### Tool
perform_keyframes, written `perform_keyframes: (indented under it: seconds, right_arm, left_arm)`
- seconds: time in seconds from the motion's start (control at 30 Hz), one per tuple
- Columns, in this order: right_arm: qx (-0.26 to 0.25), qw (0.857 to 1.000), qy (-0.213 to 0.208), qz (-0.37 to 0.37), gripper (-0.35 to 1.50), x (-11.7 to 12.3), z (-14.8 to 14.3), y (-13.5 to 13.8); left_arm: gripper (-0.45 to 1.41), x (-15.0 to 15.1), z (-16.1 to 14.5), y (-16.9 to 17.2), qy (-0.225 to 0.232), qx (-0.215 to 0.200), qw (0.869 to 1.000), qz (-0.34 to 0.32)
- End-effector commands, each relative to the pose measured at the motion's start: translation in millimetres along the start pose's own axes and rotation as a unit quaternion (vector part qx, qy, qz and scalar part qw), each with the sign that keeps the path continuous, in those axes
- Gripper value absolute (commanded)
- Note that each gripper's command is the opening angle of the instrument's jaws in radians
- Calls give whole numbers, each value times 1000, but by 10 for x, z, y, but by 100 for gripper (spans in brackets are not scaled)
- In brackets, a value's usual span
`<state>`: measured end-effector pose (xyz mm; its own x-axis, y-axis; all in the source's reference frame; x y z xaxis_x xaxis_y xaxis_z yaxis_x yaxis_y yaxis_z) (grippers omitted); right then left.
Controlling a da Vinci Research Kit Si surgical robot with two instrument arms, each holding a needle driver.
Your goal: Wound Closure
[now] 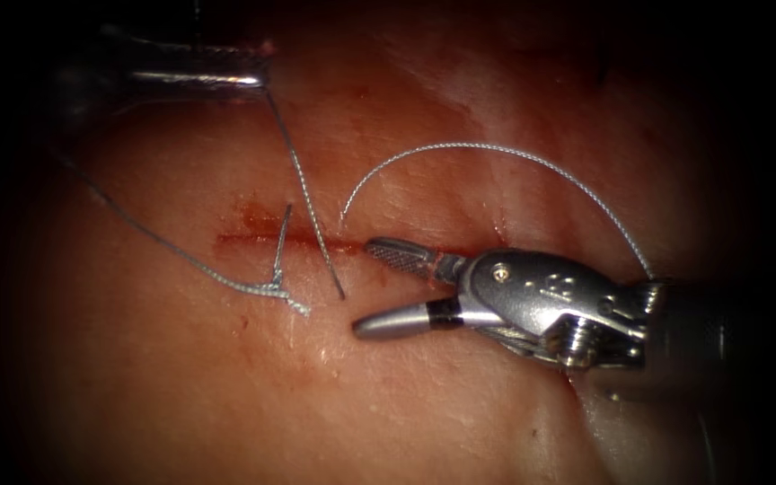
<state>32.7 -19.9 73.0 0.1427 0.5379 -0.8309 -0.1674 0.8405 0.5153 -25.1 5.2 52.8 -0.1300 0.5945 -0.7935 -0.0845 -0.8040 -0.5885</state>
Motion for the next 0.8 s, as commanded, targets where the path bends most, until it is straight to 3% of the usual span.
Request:
perform_keyframes:
  seconds: [0.03,0.33,0.57,0.63,0.7,0.73,0.77,0.8]
  right_arm:
    - [3,1000,-2,-3,77,-16,11,-1]
    - [15,999,-26,-20,71,-53,31,3]
    - [18,999,-29,-19,62,-50,46,3]
    - [25,999,-29,-19,52,-49,48,3]
    - [33,999,-33,-19,29,-50,49,3]
    - [36,998,-40,-20,-13,-50,49,3]
    - [37,998,-44,-20,-35,-51,48,3]
    - [37,998,-49,-20,-35,-51,46,3]
  left_arm:
    - [-45,-5,5,-3,1,-1,1000,1]
    - [-45,-6,3,-3,0,0,1000,1]
    - [-45,-11,7,-4,0,3,1000,3]
    - [-45,-12,7,-4,0,3,1000,4]
    - [-45,-12,7,-4,0,3,1000,4]
    - [-45,-12,7,-4,0,3,1000,4]
    - [-45,-11,7,-4,0,3,1000,4]
    - [-45,-11,7,-4,0,3,1000,4]
